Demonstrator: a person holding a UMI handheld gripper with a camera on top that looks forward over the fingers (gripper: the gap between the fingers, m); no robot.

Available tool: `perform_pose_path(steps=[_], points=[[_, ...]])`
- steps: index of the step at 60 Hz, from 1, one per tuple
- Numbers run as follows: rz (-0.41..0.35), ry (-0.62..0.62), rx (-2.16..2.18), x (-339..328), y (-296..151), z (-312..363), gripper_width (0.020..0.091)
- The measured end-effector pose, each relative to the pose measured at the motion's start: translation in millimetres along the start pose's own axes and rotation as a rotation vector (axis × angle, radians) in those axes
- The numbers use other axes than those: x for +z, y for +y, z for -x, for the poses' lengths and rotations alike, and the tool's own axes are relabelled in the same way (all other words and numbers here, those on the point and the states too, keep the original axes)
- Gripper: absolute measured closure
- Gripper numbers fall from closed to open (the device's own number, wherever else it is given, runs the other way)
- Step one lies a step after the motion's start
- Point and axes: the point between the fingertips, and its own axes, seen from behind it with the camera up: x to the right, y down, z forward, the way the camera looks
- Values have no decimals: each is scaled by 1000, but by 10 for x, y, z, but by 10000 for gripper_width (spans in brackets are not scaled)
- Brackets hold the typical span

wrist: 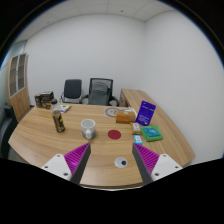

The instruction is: Pour water

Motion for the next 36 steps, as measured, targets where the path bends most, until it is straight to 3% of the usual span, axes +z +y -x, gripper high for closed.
perform_pose_path(steps=[16, 36], points=[[52, 2, -60, 351, 100, 743, 245], [62, -31, -11, 1051, 137, 2521, 247]])
